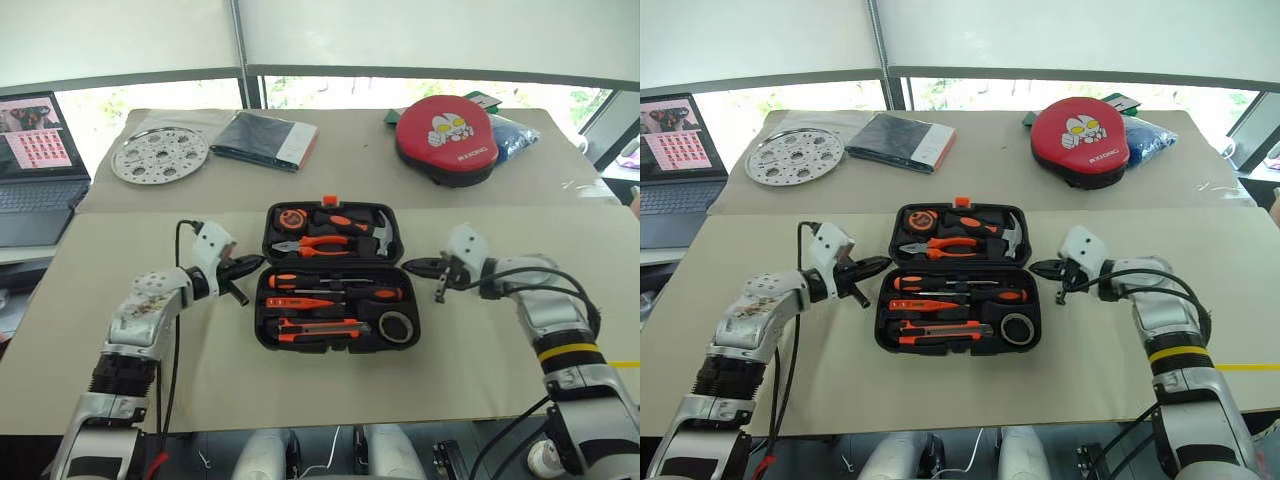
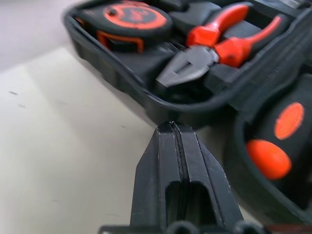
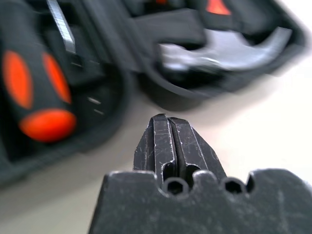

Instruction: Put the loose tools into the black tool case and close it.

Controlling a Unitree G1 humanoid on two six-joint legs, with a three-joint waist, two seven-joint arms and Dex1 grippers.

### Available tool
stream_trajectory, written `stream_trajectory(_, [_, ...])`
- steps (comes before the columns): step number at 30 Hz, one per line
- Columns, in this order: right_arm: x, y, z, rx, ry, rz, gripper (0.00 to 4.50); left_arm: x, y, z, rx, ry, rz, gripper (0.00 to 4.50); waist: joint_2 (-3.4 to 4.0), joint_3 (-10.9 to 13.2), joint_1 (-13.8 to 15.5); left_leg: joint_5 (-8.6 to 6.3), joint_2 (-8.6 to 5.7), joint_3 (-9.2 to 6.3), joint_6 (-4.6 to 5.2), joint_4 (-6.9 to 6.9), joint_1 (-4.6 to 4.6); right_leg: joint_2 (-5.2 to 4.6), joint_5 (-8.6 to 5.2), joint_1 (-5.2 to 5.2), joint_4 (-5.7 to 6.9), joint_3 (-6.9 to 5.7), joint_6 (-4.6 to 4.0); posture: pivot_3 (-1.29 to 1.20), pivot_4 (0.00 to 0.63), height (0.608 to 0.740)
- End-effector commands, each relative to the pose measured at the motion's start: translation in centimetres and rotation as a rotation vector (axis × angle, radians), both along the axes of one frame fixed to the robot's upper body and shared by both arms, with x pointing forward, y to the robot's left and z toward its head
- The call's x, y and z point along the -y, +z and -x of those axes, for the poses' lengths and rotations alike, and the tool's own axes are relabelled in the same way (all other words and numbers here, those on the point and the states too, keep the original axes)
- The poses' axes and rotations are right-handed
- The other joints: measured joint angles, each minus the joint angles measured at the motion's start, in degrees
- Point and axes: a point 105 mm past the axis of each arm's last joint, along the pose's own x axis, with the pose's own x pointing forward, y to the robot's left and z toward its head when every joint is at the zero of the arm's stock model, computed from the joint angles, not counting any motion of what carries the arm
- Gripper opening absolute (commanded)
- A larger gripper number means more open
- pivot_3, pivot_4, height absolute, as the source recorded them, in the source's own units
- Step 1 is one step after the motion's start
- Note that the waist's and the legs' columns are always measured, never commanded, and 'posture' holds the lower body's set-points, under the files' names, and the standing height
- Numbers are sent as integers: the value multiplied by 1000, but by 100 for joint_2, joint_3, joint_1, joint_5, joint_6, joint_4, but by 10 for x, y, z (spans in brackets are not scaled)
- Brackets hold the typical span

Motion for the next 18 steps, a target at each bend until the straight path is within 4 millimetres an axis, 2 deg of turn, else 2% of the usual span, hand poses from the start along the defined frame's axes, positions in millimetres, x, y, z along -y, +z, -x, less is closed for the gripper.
stream_trajectory(1, [-13,7,10,2,71,-18,44,17,5,7,8,-88,-6,0,0,0,5,0,0,-1,0,1,0,-1,0,1,0,0,0,0,150,740])
stream_trajectory(4, [-19,7,23,-23,96,-22,44,19,4,18,-8,-126,5,0,1,0,-8,-1,3,-9,-1,-5,6,-2,-3,4,0,0,3,0,150,740])
stream_trajectory(7, [-15,10,26,-15,62,-22,44,11,5,25,-16,-105,4,0,1,0,-32,-1,4,-12,-1,-12,6,-2,-6,2,-1,-2,4,0,150,740])
stream_trajectory(10, [-2,12,28,-7,10,-17,44,1,8,32,-33,-73,25,0,2,1,-41,-1,4,-12,-1,-11,5,-4,-6,2,-1,-2,4,0,150,740])
stream_trajectory(14, [18,24,29,-11,-62,-70,44,-10,24,36,6,-28,56,0,1,2,-17,-1,3,-15,-1,-5,5,-9,-6,3,-1,0,4,0,150,740])
stream_trajectory(15, [21,28,28,-21,-80,-95,300,-13,26,37,11,-20,46,257,1,3,-15,-1,2,-15,-1,-3,5,-13,-6,2,-2,0,4,0,150,740])
stream_trajectory(17, [26,35,36,-93,-74,-121,792,-23,27,41,-85,0,33,748,1,4,-20,-1,1,-16,0,1,7,-15,-6,2,-3,3,3,0,150,740])
stream_trajectory(18, [27,44,35,-91,-95,-161,1154,-29,30,41,-120,20,35,1124,1,4,-25,-2,1,-17,0,1,9,-16,-7,1,-2,6,1,0,150,740])
